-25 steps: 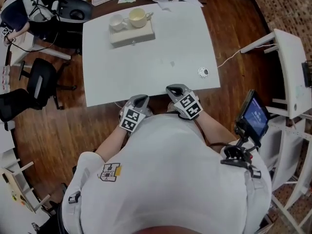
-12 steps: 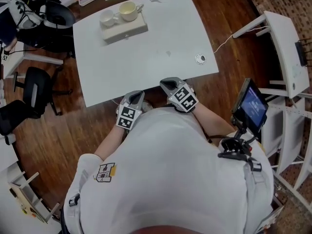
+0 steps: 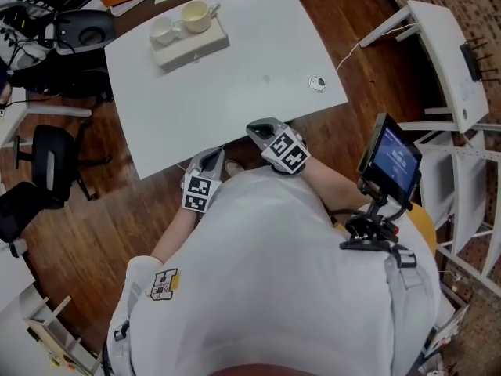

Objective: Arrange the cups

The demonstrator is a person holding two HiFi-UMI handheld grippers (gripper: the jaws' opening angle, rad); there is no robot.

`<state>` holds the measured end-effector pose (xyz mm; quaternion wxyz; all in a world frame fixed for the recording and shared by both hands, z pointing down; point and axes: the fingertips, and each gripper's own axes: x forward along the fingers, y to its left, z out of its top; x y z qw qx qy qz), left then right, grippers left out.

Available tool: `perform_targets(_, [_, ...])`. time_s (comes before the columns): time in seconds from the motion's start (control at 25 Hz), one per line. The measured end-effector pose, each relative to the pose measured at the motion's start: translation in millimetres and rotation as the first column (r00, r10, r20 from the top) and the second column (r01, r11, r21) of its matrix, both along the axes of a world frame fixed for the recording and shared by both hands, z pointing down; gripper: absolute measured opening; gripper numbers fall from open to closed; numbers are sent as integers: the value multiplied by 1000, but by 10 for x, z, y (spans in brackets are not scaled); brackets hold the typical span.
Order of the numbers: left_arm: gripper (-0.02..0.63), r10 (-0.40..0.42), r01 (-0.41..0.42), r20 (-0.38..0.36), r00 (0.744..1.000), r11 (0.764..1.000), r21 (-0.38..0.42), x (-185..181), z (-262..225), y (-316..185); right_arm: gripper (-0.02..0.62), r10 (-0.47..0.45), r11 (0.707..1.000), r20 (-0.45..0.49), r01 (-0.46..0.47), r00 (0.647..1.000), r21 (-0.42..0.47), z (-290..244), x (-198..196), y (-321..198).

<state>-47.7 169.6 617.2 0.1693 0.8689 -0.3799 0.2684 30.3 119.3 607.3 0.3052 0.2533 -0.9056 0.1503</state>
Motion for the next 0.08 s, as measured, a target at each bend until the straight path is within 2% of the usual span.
perform_targets(0.08, [0, -5, 5, -5, 1000, 1000, 6, -92, -9, -12, 0, 0, 1000, 4, 0, 1000, 10, -5, -97, -34])
